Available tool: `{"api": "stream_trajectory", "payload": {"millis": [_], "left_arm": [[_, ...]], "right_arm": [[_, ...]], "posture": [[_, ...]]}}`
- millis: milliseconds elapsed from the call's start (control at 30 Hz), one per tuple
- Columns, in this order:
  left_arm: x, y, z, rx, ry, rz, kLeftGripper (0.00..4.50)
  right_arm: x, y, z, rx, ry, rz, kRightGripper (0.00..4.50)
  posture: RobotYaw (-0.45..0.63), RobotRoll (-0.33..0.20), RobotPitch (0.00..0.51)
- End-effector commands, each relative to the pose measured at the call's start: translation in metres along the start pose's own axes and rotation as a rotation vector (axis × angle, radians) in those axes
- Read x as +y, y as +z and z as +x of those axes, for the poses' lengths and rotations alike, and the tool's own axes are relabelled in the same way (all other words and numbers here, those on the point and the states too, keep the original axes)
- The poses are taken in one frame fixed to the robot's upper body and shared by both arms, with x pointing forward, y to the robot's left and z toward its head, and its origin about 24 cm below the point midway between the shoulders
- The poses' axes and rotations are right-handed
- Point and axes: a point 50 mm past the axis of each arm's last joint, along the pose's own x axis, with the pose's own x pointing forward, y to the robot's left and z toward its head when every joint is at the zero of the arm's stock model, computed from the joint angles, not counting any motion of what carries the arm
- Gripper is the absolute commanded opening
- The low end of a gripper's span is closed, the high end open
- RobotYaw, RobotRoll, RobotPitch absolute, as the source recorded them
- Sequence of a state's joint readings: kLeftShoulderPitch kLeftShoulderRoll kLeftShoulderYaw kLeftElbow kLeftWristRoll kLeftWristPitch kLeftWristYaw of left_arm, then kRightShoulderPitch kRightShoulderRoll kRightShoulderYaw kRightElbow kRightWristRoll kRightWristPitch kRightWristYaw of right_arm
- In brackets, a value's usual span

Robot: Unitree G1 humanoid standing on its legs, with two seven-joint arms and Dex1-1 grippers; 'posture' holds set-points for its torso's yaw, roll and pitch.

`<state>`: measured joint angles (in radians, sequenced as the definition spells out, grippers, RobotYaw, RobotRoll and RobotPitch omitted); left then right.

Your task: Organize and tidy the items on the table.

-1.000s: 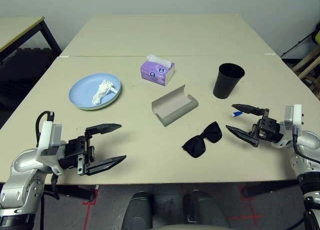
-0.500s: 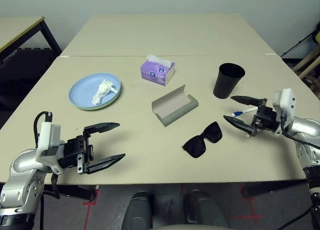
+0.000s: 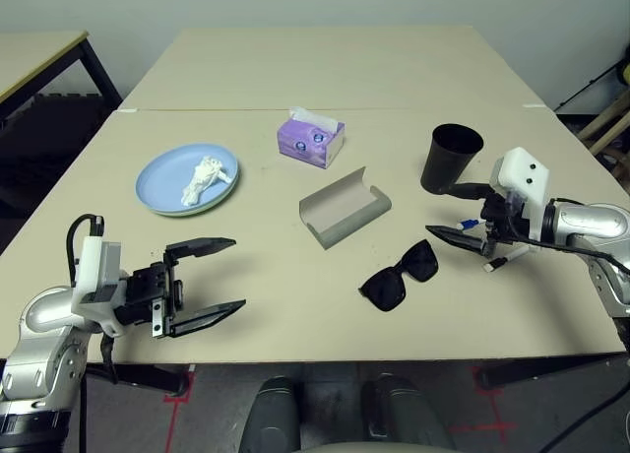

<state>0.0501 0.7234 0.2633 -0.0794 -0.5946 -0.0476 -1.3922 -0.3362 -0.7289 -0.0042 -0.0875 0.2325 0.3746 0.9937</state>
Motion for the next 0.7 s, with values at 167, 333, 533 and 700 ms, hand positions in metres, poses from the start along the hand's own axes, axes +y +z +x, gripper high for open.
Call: {"api": "stream_trajectory", "payload": {"millis": [167, 333, 533, 700], "left_arm": [[0.01, -0.008, 0.002, 0.096, 0.085, 0.002, 4.47], [0.008, -0.005, 0.009, 0.051, 0.074, -0.01, 4.47], [-0.002, 0.0, 0.011, -0.058, -0.017, -0.022, 4.47], [-0.007, 0.0, 0.007, -0.082, -0.074, -0.023, 4.47]], "right_arm": [[0.008, 0.0, -0.001, -0.028, 0.009, 0.0, 4.5], [0.005, 0.001, -0.001, -0.036, 0.004, -0.024, 4.5], [0.004, 0.0, 0.001, -0.016, 0.014, -0.052, 4.5], [0.007, 0.005, 0.002, -0.022, 0.107, -0.072, 4.5]], "posture": [[0.09, 0.0, 0.077], [0.1, 0.0, 0.076], [0.11, 0.0, 0.077], [0.11, 0.0, 0.078]]}}
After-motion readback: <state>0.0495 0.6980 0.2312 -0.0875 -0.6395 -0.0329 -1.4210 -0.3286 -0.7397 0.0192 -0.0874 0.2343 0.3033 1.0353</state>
